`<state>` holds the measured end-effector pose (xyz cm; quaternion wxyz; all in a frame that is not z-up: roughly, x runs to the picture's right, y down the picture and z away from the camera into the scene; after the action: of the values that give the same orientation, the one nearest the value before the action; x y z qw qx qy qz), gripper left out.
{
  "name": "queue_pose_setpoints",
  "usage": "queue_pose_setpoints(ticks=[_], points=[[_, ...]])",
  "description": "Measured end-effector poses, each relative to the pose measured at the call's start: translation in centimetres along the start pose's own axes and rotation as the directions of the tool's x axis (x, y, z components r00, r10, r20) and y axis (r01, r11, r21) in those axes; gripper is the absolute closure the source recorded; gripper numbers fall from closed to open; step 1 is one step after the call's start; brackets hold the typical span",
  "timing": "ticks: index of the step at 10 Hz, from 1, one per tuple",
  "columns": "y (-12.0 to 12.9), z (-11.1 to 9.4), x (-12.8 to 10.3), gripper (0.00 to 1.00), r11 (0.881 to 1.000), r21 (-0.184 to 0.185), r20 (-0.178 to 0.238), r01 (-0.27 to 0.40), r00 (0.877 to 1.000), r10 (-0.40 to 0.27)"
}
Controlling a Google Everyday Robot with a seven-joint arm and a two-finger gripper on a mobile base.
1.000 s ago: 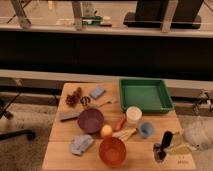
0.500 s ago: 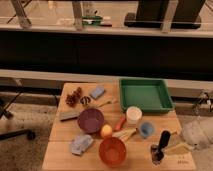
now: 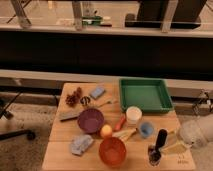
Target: Wipe red bowl with brush
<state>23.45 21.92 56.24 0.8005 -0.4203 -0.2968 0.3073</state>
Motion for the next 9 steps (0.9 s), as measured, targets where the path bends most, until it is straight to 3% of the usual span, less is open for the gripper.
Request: queue_pose_setpoints(ticks=[5, 9], points=[[0.5, 1.5, -1.5, 1.00, 0.999, -0.048, -0.008, -0.019, 1.000, 0.019], [1.6, 2.7, -4.0, 1.00, 0.998, -0.065, -0.020, -0.003, 1.000, 0.001]])
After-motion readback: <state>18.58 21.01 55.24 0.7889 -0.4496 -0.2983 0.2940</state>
